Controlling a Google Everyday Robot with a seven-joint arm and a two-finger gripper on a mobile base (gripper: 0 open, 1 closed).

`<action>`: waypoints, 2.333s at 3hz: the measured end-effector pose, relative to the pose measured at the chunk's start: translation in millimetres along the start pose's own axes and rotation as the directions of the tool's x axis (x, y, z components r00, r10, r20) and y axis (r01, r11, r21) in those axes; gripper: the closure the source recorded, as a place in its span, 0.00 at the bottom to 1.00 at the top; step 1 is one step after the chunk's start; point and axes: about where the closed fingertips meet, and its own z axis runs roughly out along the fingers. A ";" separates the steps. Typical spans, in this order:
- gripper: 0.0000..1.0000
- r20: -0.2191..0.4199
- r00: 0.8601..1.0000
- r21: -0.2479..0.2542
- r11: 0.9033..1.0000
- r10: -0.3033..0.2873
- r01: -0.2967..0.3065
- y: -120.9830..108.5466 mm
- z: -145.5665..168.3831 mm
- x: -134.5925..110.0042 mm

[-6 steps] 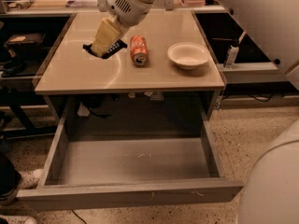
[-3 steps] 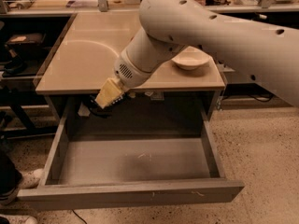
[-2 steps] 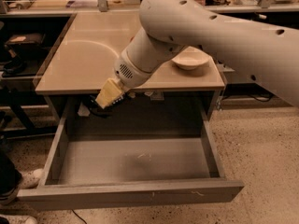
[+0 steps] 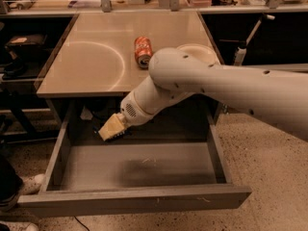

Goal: Place rxbar blueberry into top drawer

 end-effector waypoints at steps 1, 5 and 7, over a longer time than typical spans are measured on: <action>1.00 0.005 0.998 -0.036 0.998 0.061 -0.060 -8.7 33.4 20.0; 0.81 -0.048 0.984 -0.135 0.975 0.173 -0.178 -16.3 111.2 66.7; 0.34 -0.048 0.984 -0.135 0.975 0.173 -0.178 -16.2 111.3 66.7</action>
Offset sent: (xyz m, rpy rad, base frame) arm -0.0145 0.0185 -0.1181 0.0683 0.1931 -0.0703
